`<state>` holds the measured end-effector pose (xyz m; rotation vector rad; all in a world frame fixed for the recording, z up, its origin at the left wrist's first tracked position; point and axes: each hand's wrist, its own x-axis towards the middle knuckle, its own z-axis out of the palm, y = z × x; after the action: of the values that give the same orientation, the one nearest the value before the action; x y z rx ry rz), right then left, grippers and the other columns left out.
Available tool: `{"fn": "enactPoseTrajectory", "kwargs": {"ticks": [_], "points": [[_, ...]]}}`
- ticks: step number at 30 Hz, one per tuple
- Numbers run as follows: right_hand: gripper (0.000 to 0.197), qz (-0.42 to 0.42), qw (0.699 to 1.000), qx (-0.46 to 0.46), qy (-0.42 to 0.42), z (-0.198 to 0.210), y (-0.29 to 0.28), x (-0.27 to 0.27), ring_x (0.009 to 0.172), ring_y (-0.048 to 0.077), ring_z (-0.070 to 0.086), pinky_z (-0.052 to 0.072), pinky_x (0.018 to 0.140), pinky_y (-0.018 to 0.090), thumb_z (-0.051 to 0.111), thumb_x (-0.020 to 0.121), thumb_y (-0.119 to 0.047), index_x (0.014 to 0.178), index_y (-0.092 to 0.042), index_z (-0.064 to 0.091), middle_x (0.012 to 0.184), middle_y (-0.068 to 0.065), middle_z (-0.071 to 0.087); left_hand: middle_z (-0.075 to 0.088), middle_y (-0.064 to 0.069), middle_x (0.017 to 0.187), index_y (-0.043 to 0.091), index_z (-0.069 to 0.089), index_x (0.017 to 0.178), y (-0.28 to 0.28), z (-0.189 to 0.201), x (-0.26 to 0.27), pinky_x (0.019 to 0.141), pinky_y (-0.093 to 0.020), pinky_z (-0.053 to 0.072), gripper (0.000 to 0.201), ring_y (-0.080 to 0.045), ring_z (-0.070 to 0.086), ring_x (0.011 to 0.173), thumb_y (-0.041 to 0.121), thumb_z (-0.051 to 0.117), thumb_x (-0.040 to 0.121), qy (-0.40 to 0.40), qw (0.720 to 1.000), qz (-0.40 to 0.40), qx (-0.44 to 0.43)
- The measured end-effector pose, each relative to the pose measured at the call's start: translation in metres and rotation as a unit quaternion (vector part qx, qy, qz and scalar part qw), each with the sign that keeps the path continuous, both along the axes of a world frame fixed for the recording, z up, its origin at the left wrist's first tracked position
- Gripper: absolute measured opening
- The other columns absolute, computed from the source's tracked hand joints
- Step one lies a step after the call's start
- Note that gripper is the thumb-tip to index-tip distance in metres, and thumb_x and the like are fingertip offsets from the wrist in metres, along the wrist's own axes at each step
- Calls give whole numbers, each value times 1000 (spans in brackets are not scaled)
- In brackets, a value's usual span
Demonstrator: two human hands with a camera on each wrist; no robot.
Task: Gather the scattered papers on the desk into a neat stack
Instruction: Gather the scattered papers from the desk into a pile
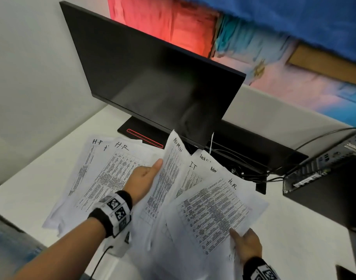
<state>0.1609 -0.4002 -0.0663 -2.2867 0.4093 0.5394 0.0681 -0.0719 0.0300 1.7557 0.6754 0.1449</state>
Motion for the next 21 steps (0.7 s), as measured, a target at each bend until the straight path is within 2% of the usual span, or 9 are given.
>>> {"fn": "enactPoseTrajectory", "kwargs": {"ticks": [3, 4, 6, 7, 9, 10, 14, 16, 21], "points": [[45, 40, 999, -10, -4, 5, 0, -2, 117, 34, 62, 45, 95, 33, 64, 93, -27, 131, -4, 59, 130, 17, 67, 62, -27, 63, 4, 55, 62, 28, 23, 2, 65, -16, 44, 75, -19, 57, 42, 75, 50, 81, 15, 995, -83, -45], [44, 42, 999, -9, -2, 6, 1, -2, 117, 34, 63, 45, 95, 34, 64, 93, -27, 130, -4, 60, 129, 17, 67, 59, -29, 63, 5, 53, 57, 35, 29, 1, 66, -14, 42, 75, -23, 61, 49, 78, 54, 77, 30, 993, -109, -36], [43, 44, 999, -6, -4, 7, 1, -2, 116, 34, 63, 45, 96, 35, 65, 93, -26, 130, -4, 62, 129, 16, 68, 36, -7, 44, 20, 36, 46, 37, 40, -3, 56, -14, 35, 70, -19, 40, 41, 83, 56, 68, 74, 977, -184, 76], [43, 41, 999, -4, -7, 6, 1, -1, 116, 34, 63, 45, 96, 35, 65, 93, -26, 130, -4, 62, 129, 16, 68, 27, 3, 42, 22, 30, 46, 33, 43, -4, 52, -19, 33, 71, -14, 29, 39, 88, 50, 62, 116, 949, -235, 175], [44, 40, 999, -2, -9, 8, 2, -2, 117, 34, 63, 45, 98, 35, 64, 93, -27, 131, -5, 62, 130, 15, 67, 24, 5, 44, 22, 28, 49, 22, 43, -8, 51, -28, 36, 77, -13, 25, 41, 99, 30, 56, 184, 872, -306, 336], [45, 44, 999, -9, -6, 9, 3, -3, 118, 34, 62, 45, 99, 36, 63, 93, -28, 131, -5, 61, 131, 15, 67, 26, 5, 45, 22, 29, 49, 21, 38, -10, 52, -28, 38, 78, -13, 27, 41, 98, 24, 59, 182, 859, -300, 372], [47, 55, 998, -36, -5, 11, 6, -7, 119, 35, 60, 45, 97, 36, 60, 94, -33, 133, -7, 58, 133, 15, 65, 28, 8, 44, 23, 28, 47, 36, 41, -7, 50, -26, 32, 64, -13, 27, 41, 63, 50, 92, 18, 921, -63, 384], [46, 68, 997, -44, -7, 11, 8, -9, 120, 35, 59, 44, 95, 35, 58, 95, -33, 133, -9, 55, 135, 16, 63, 29, 7, 44, 22, 23, 47, 49, 45, -7, 51, -31, 36, 64, -16, 30, 43, 51, 56, 94, -37, 900, 20, 435], [48, 62, 996, -57, 7, 13, 13, -8, 119, 37, 58, 44, 92, 36, 59, 94, -34, 132, -5, 53, 134, 19, 61, 59, -7, 68, 14, 49, 65, 71, 25, -13, 62, -31, 36, 41, -26, 51, 65, 38, 63, 94, 139, 886, -66, 438]]}}
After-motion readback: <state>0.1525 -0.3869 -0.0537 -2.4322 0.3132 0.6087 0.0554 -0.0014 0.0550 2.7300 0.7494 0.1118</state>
